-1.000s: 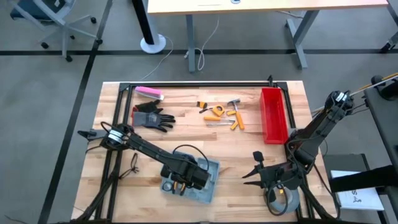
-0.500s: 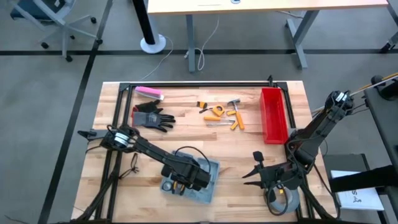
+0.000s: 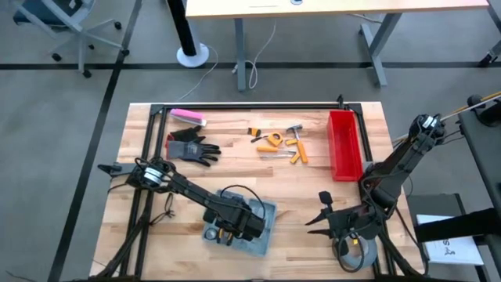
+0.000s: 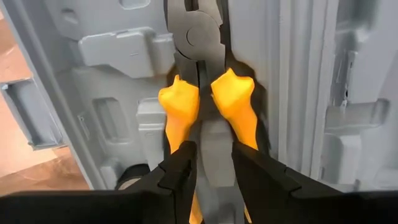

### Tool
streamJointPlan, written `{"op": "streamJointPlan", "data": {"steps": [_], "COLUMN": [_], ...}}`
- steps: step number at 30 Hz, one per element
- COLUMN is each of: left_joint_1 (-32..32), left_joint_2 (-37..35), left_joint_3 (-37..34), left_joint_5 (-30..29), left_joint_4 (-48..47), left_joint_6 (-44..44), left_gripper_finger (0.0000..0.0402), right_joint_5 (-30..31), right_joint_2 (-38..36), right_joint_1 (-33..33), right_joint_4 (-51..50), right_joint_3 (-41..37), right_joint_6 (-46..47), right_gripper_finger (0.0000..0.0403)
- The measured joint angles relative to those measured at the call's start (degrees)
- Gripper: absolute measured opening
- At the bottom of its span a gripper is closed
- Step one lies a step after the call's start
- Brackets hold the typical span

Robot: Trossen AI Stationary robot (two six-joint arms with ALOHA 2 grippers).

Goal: Prefit tool cases
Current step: Put the pliers into the pre-fit tool case

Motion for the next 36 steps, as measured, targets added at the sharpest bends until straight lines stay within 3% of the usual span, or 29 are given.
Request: {"op": "streamJointPlan", "data": {"steps": [11,19,22,28,36], "left_joint_1": [0.02,0.02,0.0,-0.28,-1.44], "left_joint_2": [-0.01,0.0,-0.05,-0.33,-0.68], "left_joint_3": [-0.14,0.29,1.15,5.34,10.21], "left_joint_5": [-0.74,-2.42,-2.6,-4.85,-12.34], "left_joint_4": [6.95,14.99,14.37,10.64,0.09], "left_joint_6": [4.21,5.58,5.6,6.24,5.96], "left_gripper_finger": [0.0116,0.0116,0.0116,0.0116,0.0115], "right_joint_5": [0.0,0.0,-1.39,-10.23,-13.28], "right_joint_2": [0.0,0.0,0.0,1.22,8.08], "right_joint_1": [0.08,0.08,0.07,0.08,-1.72], "right_joint_4": [0.01,-0.02,-0.04,-0.15,-0.88], "right_joint_3": [0.0,0.0,0.0,0.02,0.0], "right_joint_6": [-0.04,-0.84,-1.07,-1.05,0.16], "right_gripper_finger": [0.0069,0.0083,0.0086,0.0082,0.0072]}}
